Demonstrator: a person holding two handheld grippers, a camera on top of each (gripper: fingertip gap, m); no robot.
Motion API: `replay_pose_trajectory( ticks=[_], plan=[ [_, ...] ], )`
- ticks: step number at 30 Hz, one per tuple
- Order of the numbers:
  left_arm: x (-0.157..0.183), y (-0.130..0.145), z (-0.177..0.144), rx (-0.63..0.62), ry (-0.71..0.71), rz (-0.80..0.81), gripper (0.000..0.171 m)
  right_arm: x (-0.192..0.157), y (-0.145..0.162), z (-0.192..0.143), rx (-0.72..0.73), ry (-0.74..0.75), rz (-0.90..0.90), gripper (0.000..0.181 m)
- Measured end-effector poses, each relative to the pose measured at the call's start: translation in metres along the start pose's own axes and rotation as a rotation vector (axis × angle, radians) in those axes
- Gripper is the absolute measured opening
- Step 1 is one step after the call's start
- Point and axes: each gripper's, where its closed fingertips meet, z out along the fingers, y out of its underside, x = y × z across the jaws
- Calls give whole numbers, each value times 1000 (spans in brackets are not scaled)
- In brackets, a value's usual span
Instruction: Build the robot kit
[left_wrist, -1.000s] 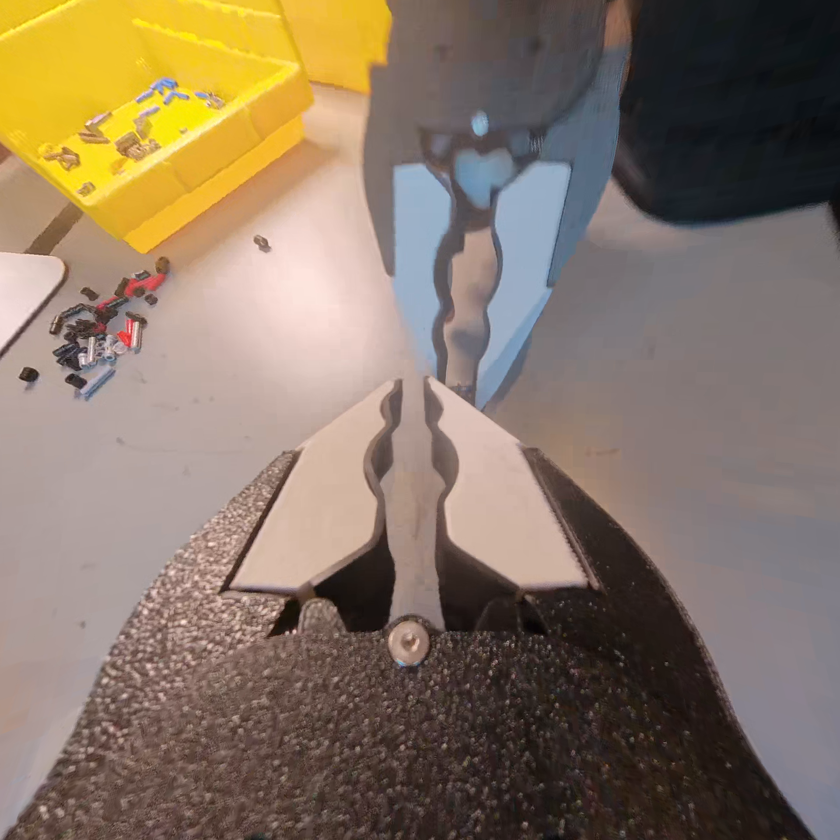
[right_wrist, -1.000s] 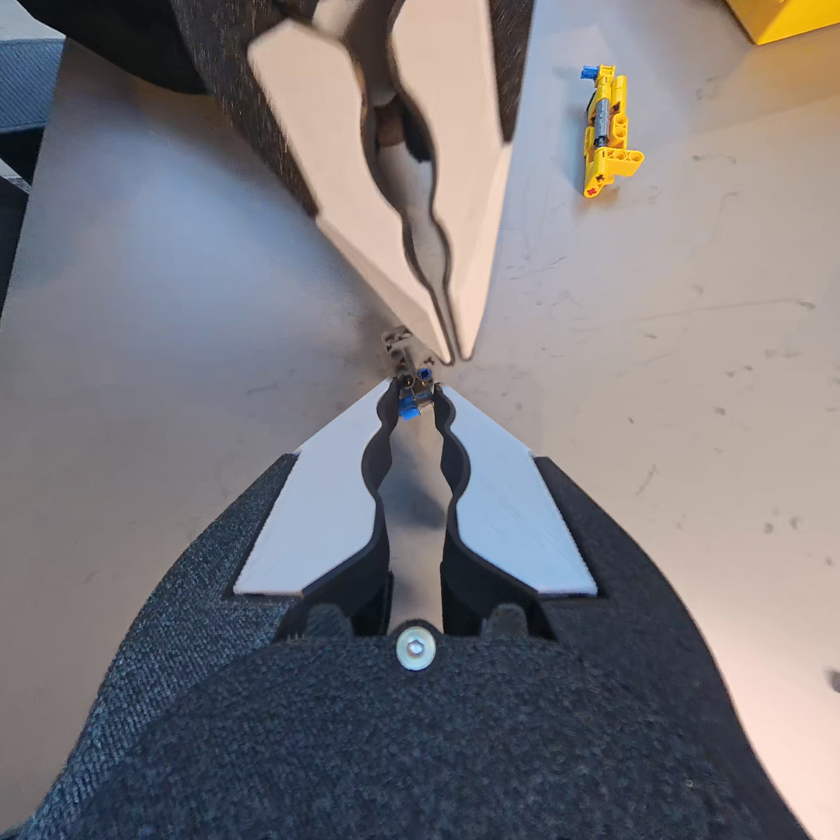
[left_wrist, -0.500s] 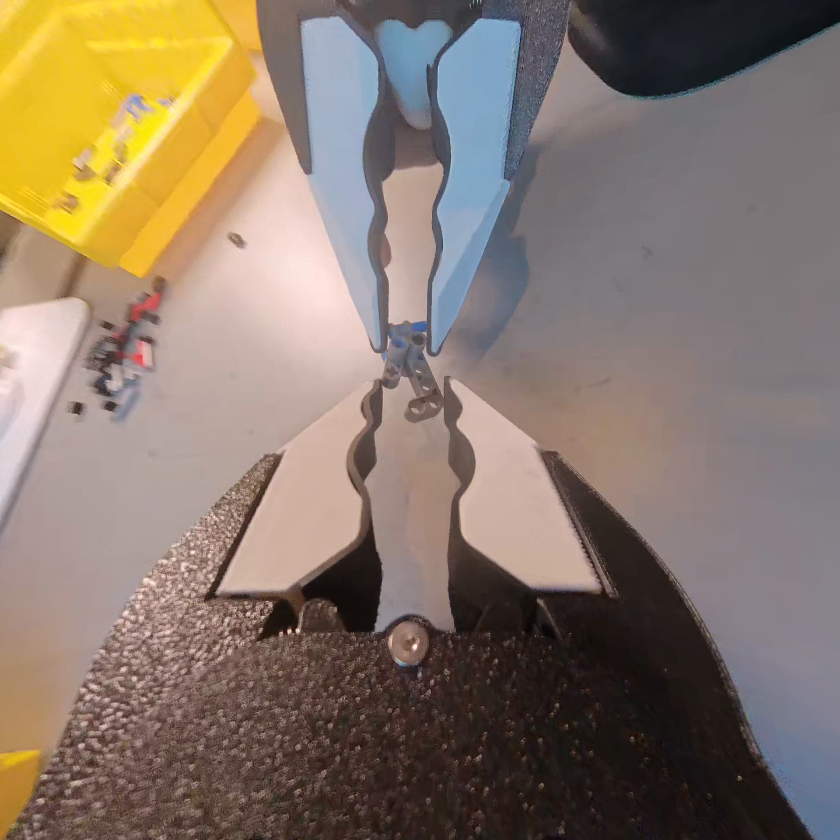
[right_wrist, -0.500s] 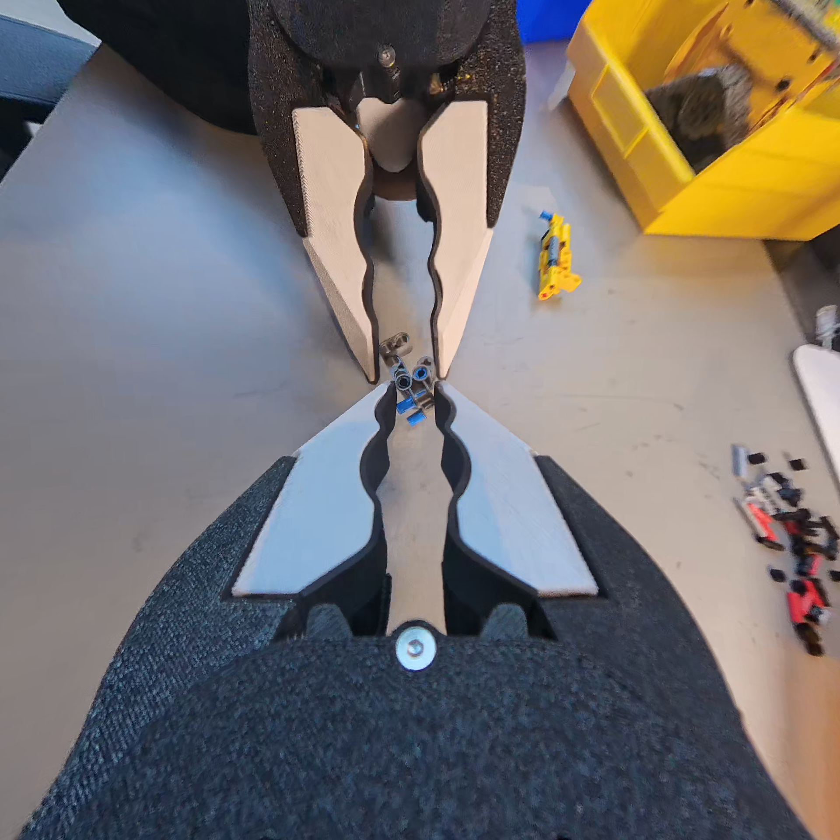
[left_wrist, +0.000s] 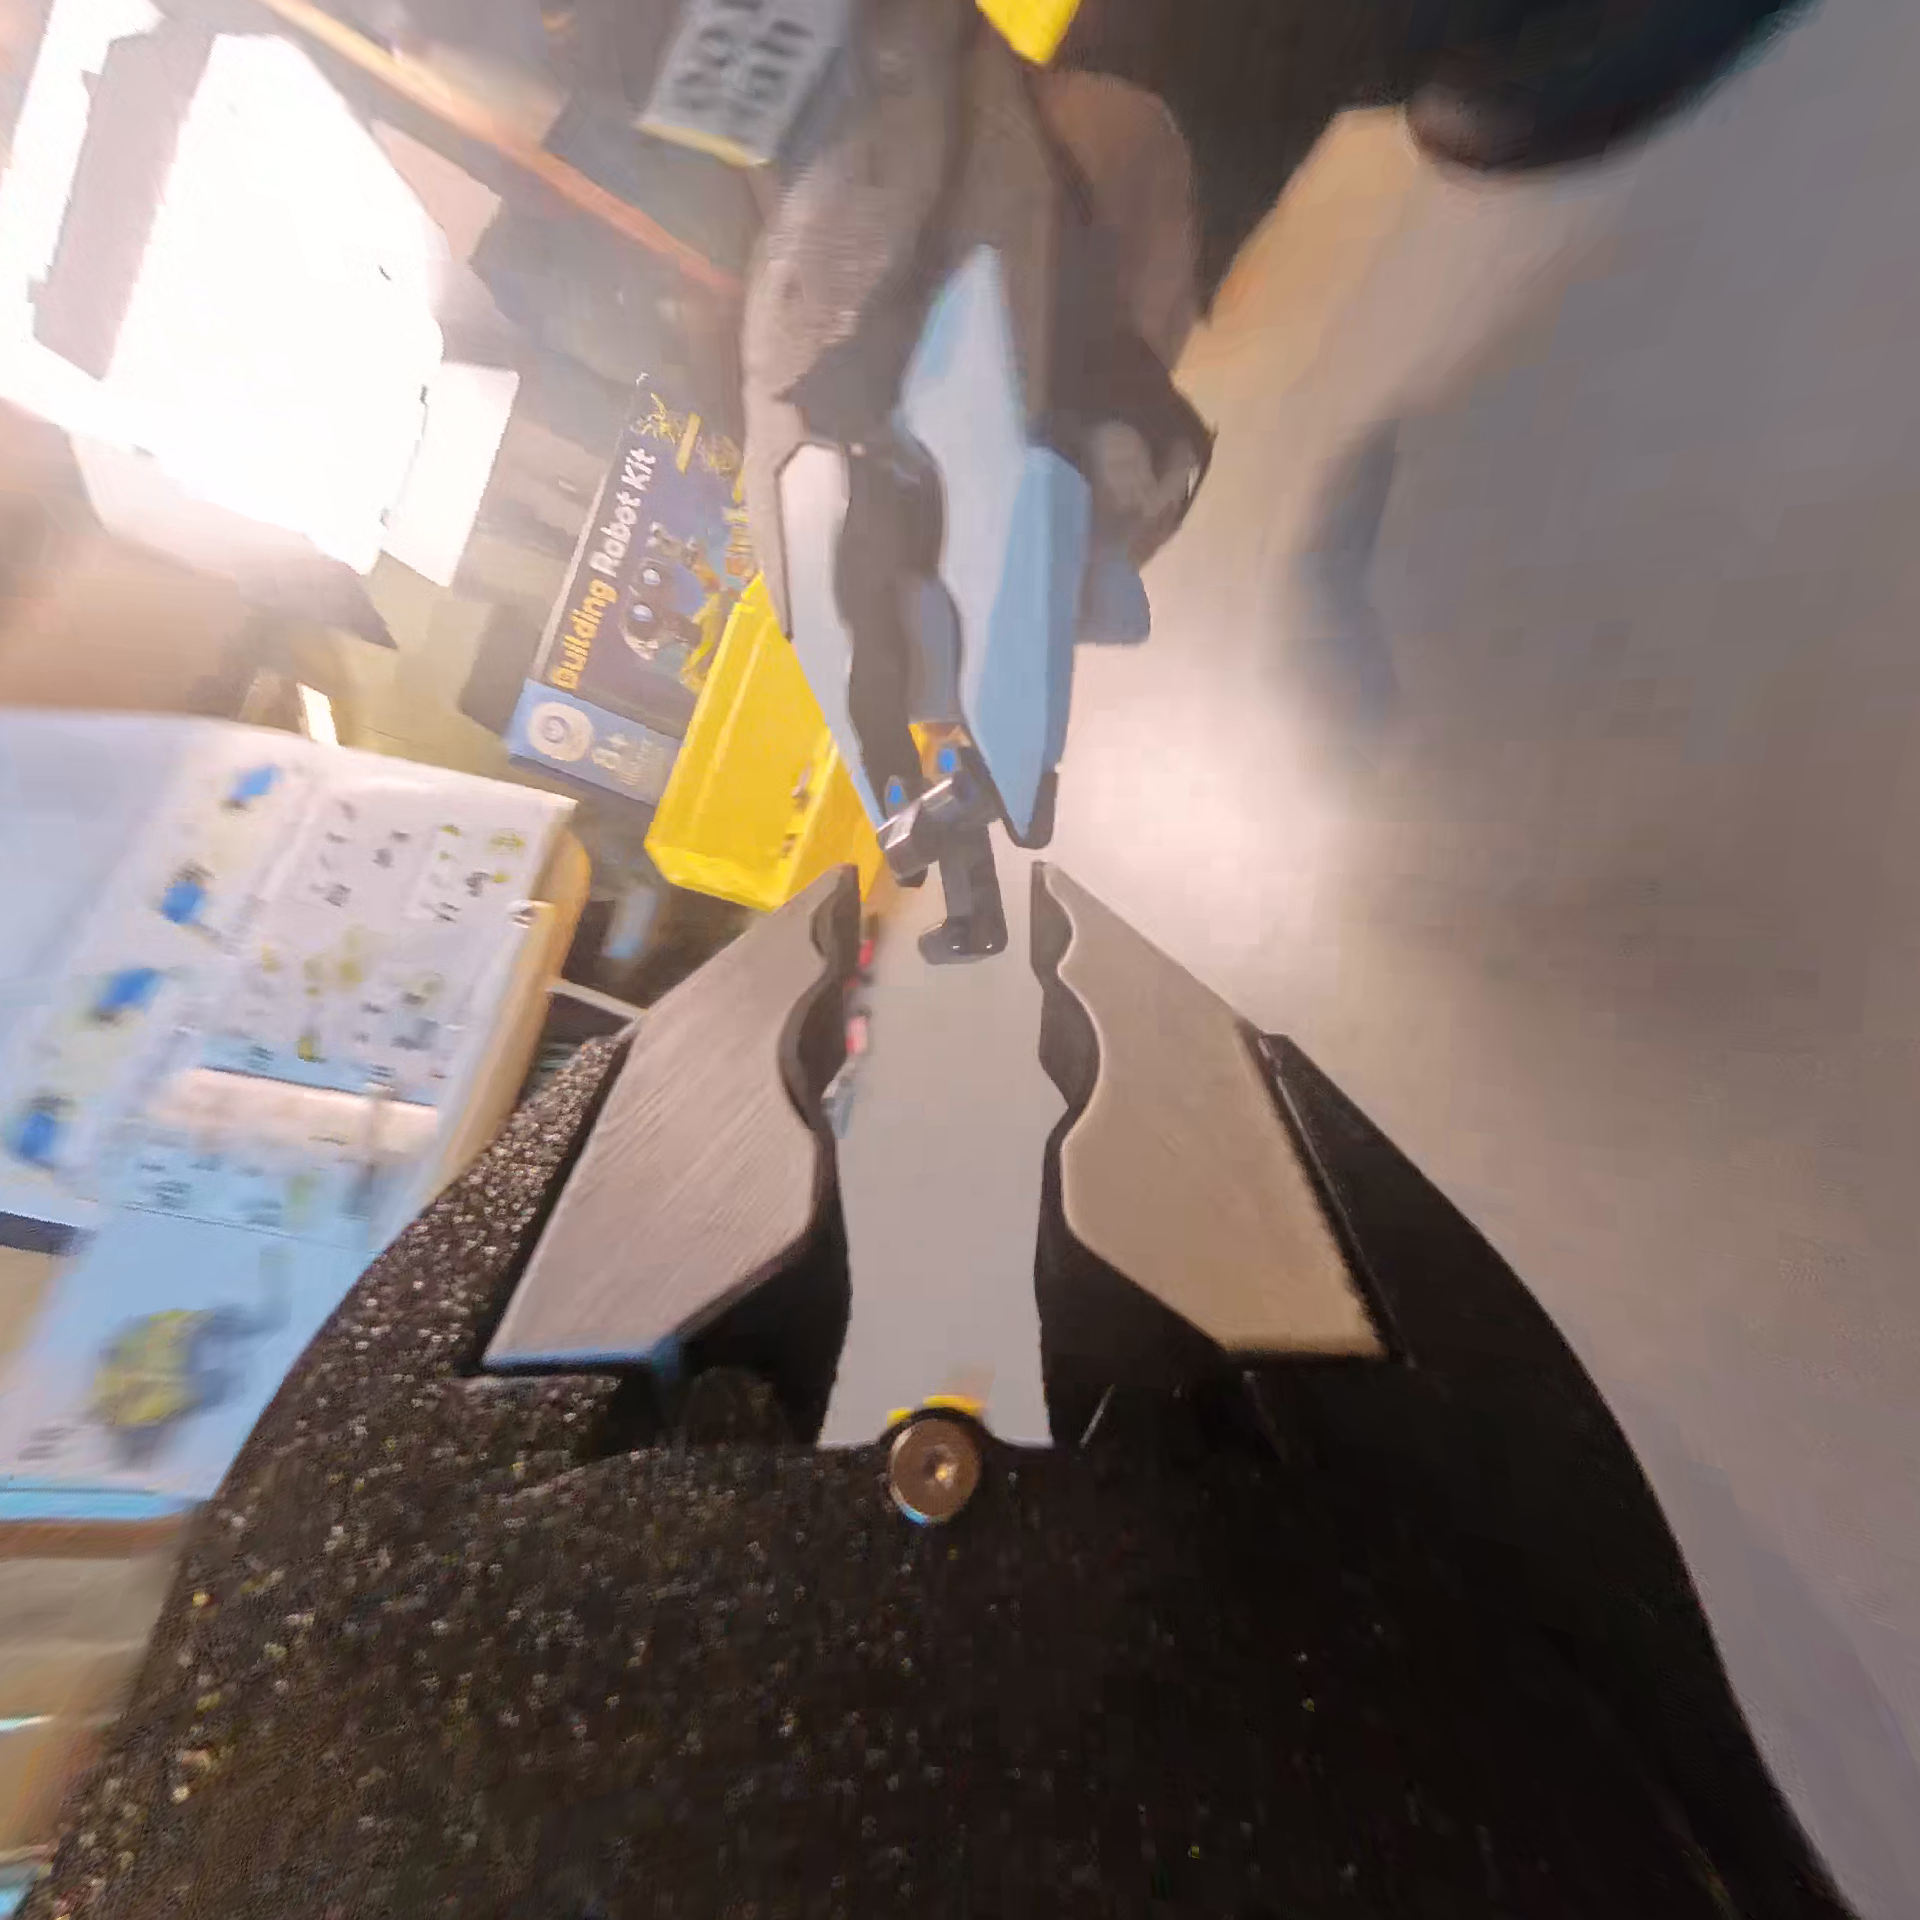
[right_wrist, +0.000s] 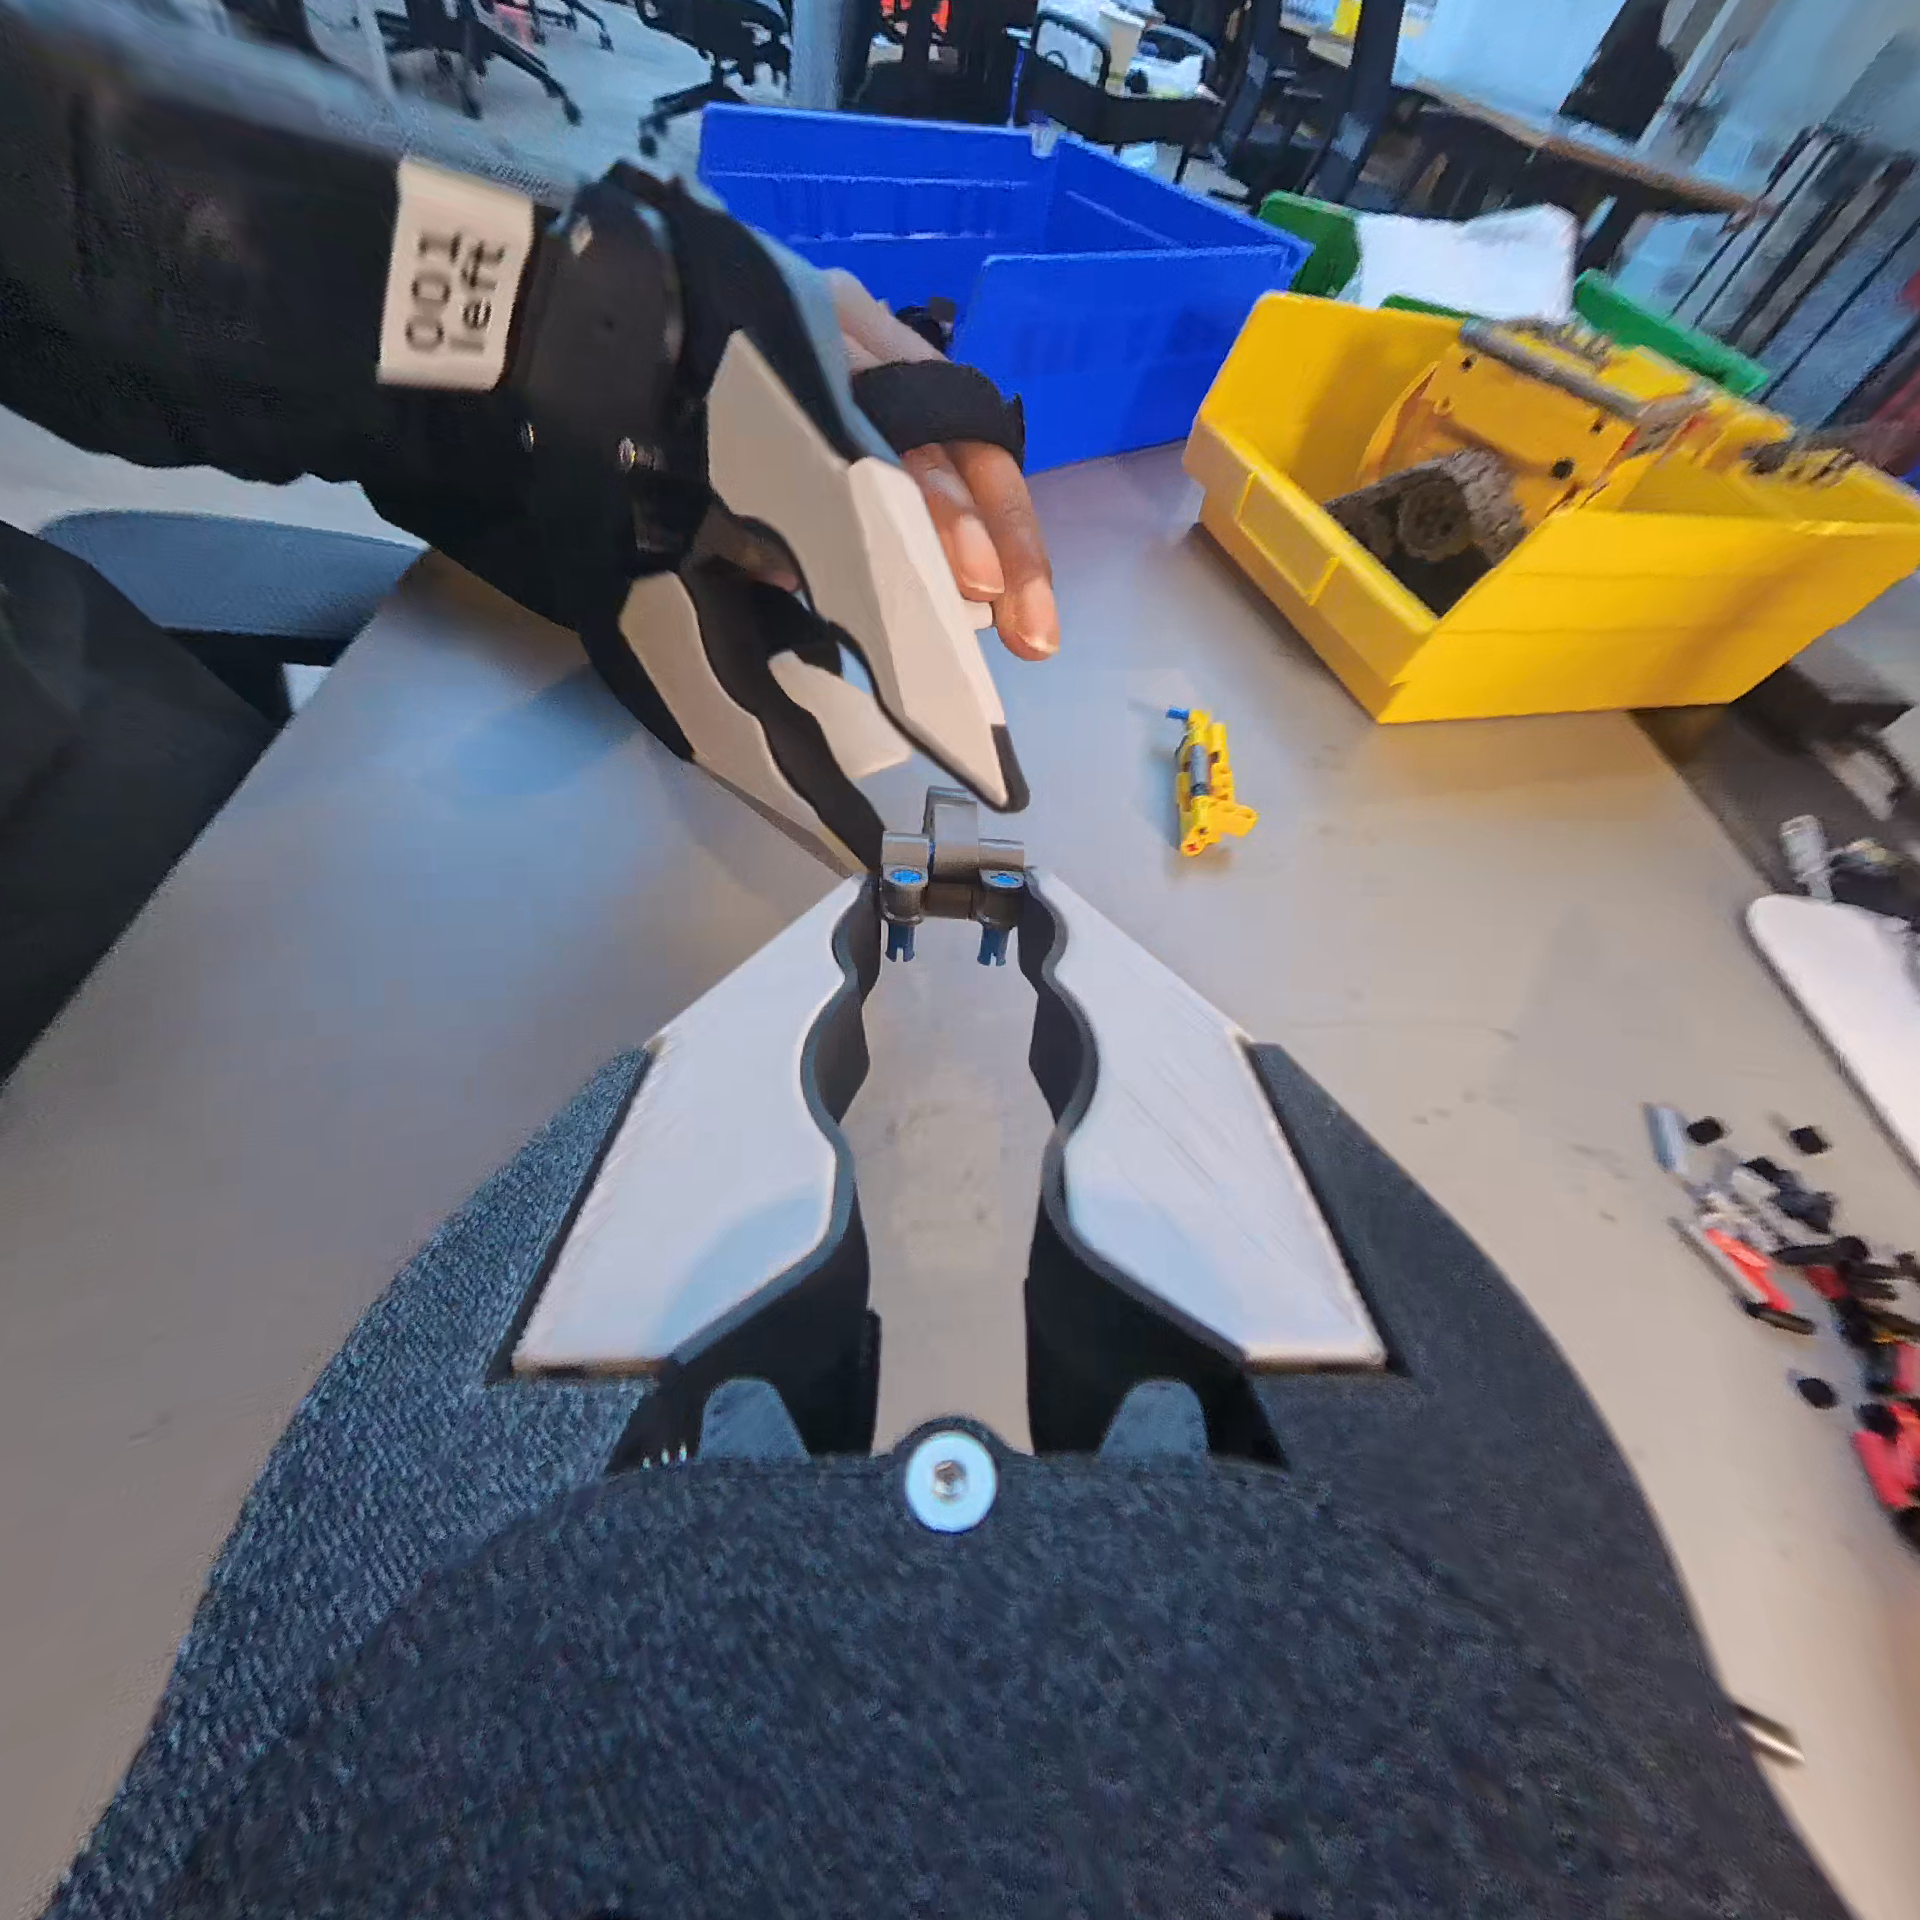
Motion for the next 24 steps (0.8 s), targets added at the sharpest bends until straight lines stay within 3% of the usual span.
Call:
replay_pose_trajectory(
  ticks=[3, 5, 9, 13, 19, 22, 24],
  plan=[
    [-7, -6, -7, 117, 153, -443, 37, 4, -9, -4, 6, 78, -126, 25],
    [-14, -11, -13, 203, 204, -623, 33, 2, -16, -5, 9, 109, -201, 25],
    [-13, -18, -18, 250, 250, -656, 13, -1, -18, 2, -51, 146, -316, 25],
    [-15, -19, -19, 227, 225, -597, 8, -2, -21, 2, -50, 148, -321, 24],
    [-18, -21, -24, 218, 203, -514, 7, -6, -27, 3, -63, 167, -367, 23],
    [-20, -23, -28, 250, 248, -565, 8, -8, -30, 4, -56, 169, -371, 24],
    [-25, -26, -32, 277, 232, -569, 27, -8, -32, 5, -70, 175, -394, 24]
  ],
)
